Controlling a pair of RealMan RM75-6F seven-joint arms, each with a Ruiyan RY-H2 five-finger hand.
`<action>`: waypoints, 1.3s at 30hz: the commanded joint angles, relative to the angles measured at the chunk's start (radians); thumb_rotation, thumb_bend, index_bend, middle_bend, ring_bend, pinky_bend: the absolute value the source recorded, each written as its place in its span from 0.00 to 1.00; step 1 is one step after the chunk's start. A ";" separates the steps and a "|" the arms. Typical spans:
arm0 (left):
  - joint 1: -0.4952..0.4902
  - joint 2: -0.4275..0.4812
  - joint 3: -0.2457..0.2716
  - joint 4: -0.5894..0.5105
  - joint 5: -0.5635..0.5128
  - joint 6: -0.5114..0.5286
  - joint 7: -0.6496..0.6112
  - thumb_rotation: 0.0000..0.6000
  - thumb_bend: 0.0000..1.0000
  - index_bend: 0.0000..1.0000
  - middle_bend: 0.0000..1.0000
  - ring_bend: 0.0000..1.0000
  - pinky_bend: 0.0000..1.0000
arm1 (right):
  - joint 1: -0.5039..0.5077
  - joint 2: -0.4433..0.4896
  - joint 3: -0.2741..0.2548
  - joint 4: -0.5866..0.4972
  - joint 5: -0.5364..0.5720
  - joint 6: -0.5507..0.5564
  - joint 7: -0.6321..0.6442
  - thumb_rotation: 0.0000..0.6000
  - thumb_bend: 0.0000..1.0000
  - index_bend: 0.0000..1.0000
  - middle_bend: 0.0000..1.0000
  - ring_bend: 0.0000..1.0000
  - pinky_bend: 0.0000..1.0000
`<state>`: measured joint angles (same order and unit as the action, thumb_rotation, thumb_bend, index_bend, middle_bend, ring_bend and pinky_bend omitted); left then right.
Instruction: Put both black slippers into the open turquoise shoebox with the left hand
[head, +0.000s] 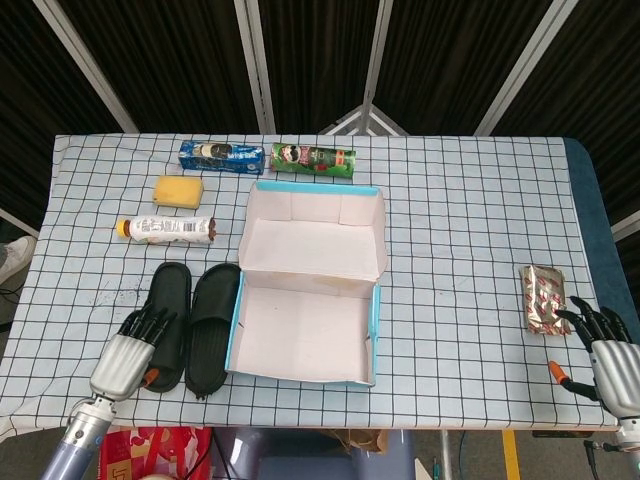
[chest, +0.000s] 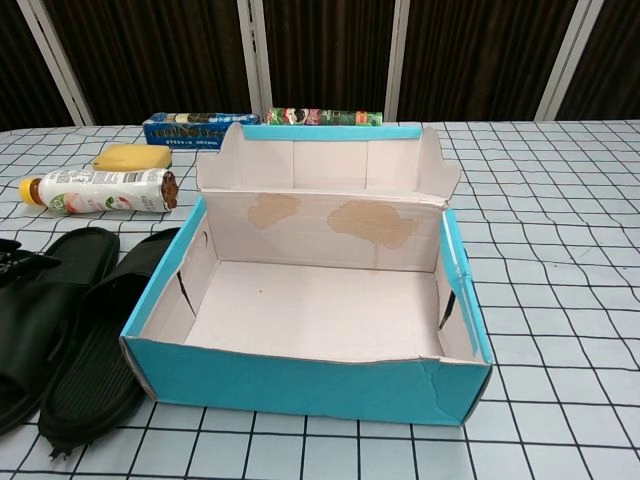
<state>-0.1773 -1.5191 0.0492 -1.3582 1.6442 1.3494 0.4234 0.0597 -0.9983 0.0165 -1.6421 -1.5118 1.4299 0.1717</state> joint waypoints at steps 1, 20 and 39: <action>-0.004 -0.018 -0.003 0.022 0.002 0.005 -0.007 1.00 0.17 0.04 0.17 0.04 0.15 | -0.001 0.000 -0.001 -0.001 -0.003 0.002 -0.003 1.00 0.31 0.21 0.10 0.16 0.07; -0.001 -0.039 -0.036 0.088 -0.023 0.063 -0.019 1.00 0.34 0.50 0.50 0.12 0.15 | -0.004 0.001 0.000 -0.010 -0.007 0.008 -0.019 1.00 0.31 0.21 0.10 0.16 0.07; -0.253 0.379 -0.254 -0.328 0.300 0.094 0.239 1.00 0.34 0.50 0.50 0.12 0.15 | -0.001 0.002 0.000 -0.021 -0.001 -0.005 -0.027 1.00 0.31 0.21 0.10 0.16 0.07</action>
<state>-0.3411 -1.2041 -0.1598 -1.6205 1.8514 1.5163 0.5941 0.0589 -0.9964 0.0161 -1.6628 -1.5133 1.4247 0.1443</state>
